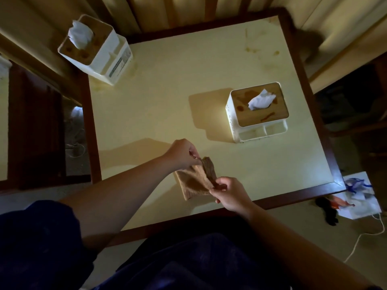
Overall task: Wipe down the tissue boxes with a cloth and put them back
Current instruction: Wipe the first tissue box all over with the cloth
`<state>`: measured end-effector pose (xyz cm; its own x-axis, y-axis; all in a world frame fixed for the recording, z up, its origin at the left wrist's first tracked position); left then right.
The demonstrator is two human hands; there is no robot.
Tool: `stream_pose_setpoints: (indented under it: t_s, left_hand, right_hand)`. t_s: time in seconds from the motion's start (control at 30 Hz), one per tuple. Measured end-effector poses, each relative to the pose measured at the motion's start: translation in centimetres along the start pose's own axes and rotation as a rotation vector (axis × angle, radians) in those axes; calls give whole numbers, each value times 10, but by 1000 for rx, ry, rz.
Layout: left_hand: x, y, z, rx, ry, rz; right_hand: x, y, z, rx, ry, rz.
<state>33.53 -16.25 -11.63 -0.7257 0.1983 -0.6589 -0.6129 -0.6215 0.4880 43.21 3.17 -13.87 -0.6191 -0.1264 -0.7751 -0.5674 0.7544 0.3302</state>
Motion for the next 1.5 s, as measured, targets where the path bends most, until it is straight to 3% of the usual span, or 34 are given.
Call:
stream_pose_setpoints:
  t_s: [0.33,0.43,0.53,0.6,0.67,0.7,0.8,0.9,1.0,1.17,1.23,1.33,1.4,1.5]
  left_hand:
    - [14,-30,10,-8,-24,83]
    - [4,-28,11,-14,-90,199]
    - [-17,-18,8,38,-183,384]
    - [-35,-16,-3,118,-230,478]
    - [-54,-21,-18,265,-263,529]
    - [-61,-28,-26,361,-263,505]
    - [-69,-59,-44,599,-201,228]
    - [-67,-75,-51,702,-148,77]
    - [-67,-76,-58,711,-97,77]
    - [-67,-79,-55,779,-80,71]
    - [-67,-71,-51,636,-62,94]
    - [-71,-48,-44,434,-30,264]
    - [-69,-41,-41,421,-23,329]
    - [-60,-41,-33,470,-48,301]
  right_hand:
    - [-7,22,9,-127,5,136]
    - [-7,26,8,-145,6,158]
    - [-10,35,3,-332,-5,190]
    - [-12,43,-10,-510,108,302]
    - [-14,39,-27,-637,338,387]
    - [-15,31,-35,-700,448,398]
    - [-6,4,-50,-873,664,331]
    - [17,-5,-46,-1031,537,83]
    - [28,6,-43,-1086,430,14]
    - [26,2,-55,-1145,422,-12]
    - [24,2,-69,-1054,461,43]
    - [26,9,-82,-981,476,156]
    - [29,10,-86,-983,455,172]
    - [31,12,-90,-944,394,211]
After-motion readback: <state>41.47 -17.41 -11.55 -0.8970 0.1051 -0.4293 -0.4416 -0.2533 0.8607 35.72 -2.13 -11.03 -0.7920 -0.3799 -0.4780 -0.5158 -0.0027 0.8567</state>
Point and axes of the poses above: each hand's wrist, its own x-axis towards the middle knuckle, its own y-axis out of the back of the hand, z = x × y, the point moved 7 cm from there along x, towards the middle knuckle, and after that the axes turned 2 degrees about -z, right-handed, at the moved point
